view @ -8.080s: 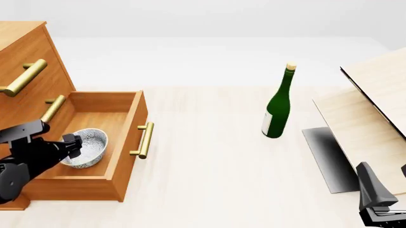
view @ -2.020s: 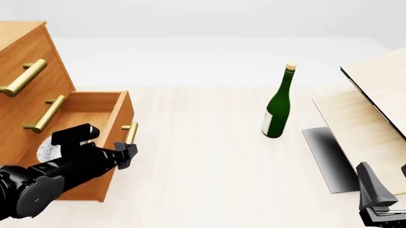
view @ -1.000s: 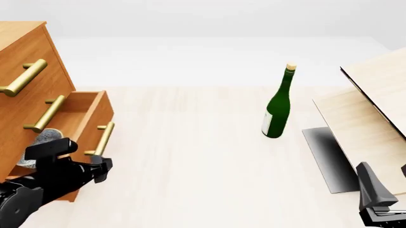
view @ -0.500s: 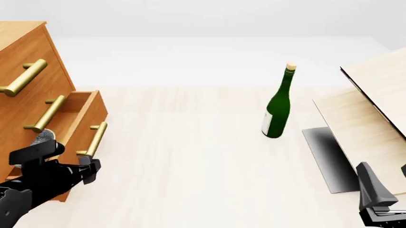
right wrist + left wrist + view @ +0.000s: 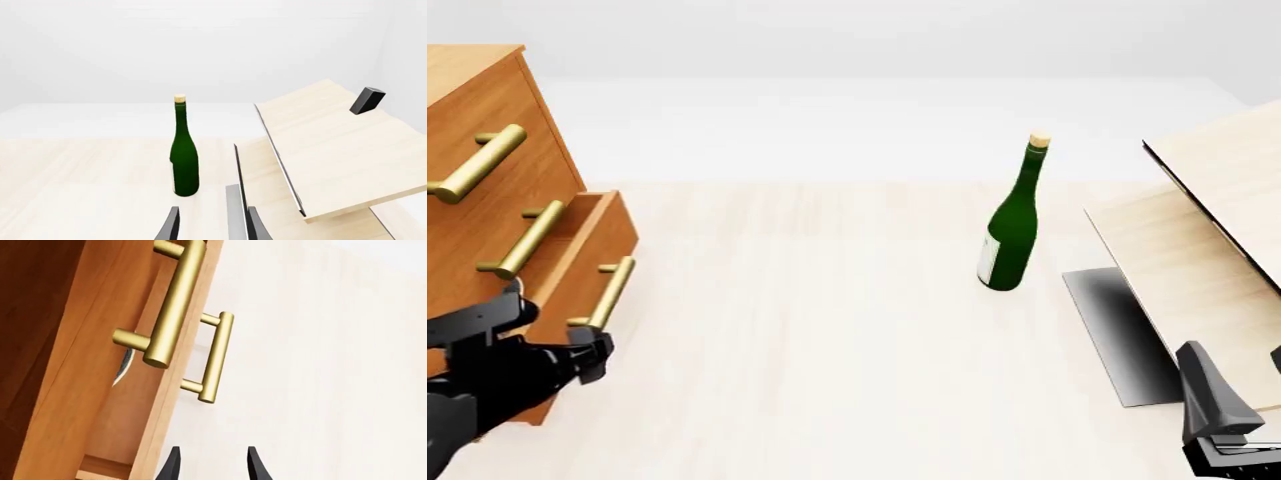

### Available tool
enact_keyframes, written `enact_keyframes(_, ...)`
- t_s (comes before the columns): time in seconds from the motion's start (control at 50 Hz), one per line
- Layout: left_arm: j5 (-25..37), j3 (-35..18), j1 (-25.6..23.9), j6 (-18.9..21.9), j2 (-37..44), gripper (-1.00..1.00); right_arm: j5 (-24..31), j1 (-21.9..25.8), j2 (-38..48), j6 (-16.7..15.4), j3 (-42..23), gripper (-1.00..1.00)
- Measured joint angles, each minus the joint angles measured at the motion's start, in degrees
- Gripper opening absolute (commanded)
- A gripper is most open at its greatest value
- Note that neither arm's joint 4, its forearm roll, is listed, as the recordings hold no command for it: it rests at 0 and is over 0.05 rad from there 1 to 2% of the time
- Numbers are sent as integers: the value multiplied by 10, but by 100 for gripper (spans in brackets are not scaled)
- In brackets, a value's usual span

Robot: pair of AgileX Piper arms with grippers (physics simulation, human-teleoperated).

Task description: Put the bowl in the bottom drawer of the cabinet and close it.

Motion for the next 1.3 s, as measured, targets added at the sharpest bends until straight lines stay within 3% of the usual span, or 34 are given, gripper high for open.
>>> enact_keyframes(0.94, -43, -24, 101, 41, 56, 100, 0, 0, 0, 0, 0, 100)
enact_keyframes(1.3, -70, -21, 95, 101, 58, 100, 0, 0, 0, 0, 0, 100)
